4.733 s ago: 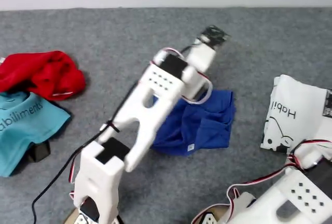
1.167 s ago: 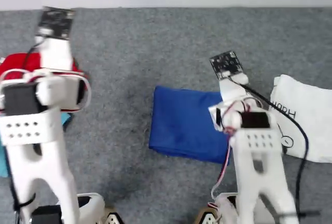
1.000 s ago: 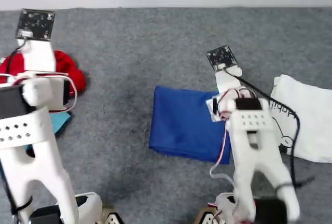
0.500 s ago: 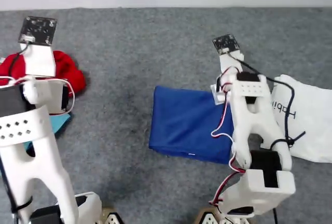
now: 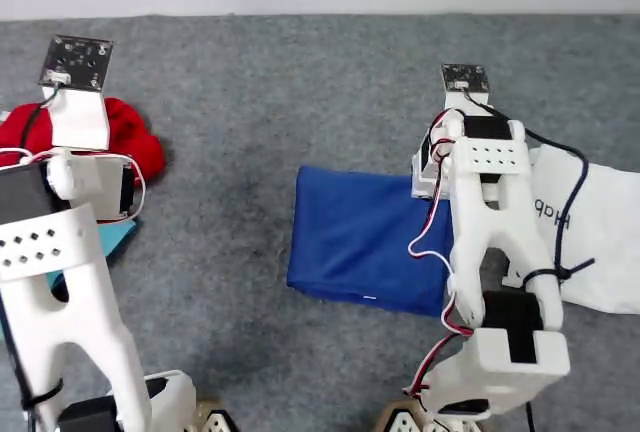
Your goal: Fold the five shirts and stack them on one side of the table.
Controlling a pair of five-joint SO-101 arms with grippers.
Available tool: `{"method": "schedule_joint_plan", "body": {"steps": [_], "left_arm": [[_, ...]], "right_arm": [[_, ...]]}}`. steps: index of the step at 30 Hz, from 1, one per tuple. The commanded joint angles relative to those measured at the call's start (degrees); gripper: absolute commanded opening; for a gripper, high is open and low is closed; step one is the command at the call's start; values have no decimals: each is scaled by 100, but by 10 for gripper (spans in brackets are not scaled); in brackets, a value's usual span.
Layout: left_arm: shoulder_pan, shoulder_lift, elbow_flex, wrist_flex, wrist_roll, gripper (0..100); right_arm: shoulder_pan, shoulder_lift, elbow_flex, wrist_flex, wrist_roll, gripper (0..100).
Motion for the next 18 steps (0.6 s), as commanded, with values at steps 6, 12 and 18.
{"method": "schedule_joint_plan", "body": {"steps": [6,12,18], "left_arm": [[-18,-193,-22,-70,-35,14],[-18,-185,-22,-70,-35,14],[-26,-202,-22,-70,-35,14]], "right_arm": [[-338,1218,-316,-541,-448,307],[-549,1613,-325,-734,-413,160],[-347,1569,-325,-725,149,20]]}}
